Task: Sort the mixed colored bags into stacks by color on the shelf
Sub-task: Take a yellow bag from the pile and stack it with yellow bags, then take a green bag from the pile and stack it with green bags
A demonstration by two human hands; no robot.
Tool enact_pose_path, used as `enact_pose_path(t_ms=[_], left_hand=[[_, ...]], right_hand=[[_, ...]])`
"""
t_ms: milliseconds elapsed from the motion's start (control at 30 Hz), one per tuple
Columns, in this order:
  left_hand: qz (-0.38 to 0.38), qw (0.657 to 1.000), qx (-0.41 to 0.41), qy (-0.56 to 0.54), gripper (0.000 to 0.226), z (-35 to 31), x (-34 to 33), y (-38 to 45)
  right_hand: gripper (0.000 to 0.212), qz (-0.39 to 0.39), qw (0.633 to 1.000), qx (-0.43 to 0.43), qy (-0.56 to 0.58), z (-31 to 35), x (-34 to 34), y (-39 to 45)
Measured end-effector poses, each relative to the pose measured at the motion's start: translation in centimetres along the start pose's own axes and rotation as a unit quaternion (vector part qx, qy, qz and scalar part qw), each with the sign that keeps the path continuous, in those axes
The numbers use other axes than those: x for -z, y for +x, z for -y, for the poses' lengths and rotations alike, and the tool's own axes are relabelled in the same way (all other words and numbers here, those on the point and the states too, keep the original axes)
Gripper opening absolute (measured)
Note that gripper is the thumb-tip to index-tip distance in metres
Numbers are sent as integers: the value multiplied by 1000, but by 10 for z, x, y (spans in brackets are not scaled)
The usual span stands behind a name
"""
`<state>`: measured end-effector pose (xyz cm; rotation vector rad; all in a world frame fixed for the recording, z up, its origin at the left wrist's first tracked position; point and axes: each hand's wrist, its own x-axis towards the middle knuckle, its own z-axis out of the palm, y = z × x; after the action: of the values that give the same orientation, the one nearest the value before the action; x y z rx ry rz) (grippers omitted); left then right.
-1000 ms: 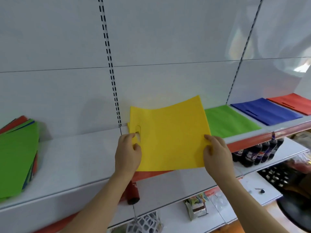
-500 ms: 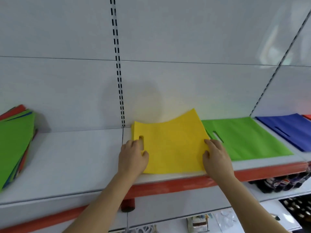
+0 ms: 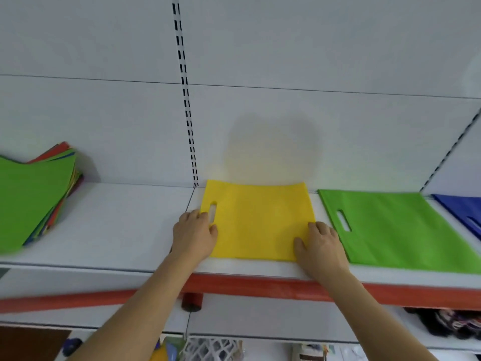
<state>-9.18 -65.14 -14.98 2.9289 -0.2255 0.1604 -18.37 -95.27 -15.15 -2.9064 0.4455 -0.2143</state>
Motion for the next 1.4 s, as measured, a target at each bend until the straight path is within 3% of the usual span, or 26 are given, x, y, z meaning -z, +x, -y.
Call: enact_pose_path(t_ms=[267, 400, 600, 1167, 1400], left_hand=[[-32, 999, 25, 17, 46, -7, 7, -8], [-90, 996, 14, 17, 52, -6, 17, -18], [-95, 993, 48, 53, 62, 31, 33, -39], [-122, 984, 112, 70, 65, 281, 134, -142], [-123, 978, 148, 77, 67, 376, 146, -137]], right_hand=[[58, 20, 999, 3, -39, 7, 5, 0], [65, -16, 998, 43, -54, 17, 12, -3], [68, -27, 993, 114, -33, 77, 9, -24], [73, -23, 973, 230, -3, 363, -30, -127], [72, -50, 956, 290, 11, 470, -40, -120]])
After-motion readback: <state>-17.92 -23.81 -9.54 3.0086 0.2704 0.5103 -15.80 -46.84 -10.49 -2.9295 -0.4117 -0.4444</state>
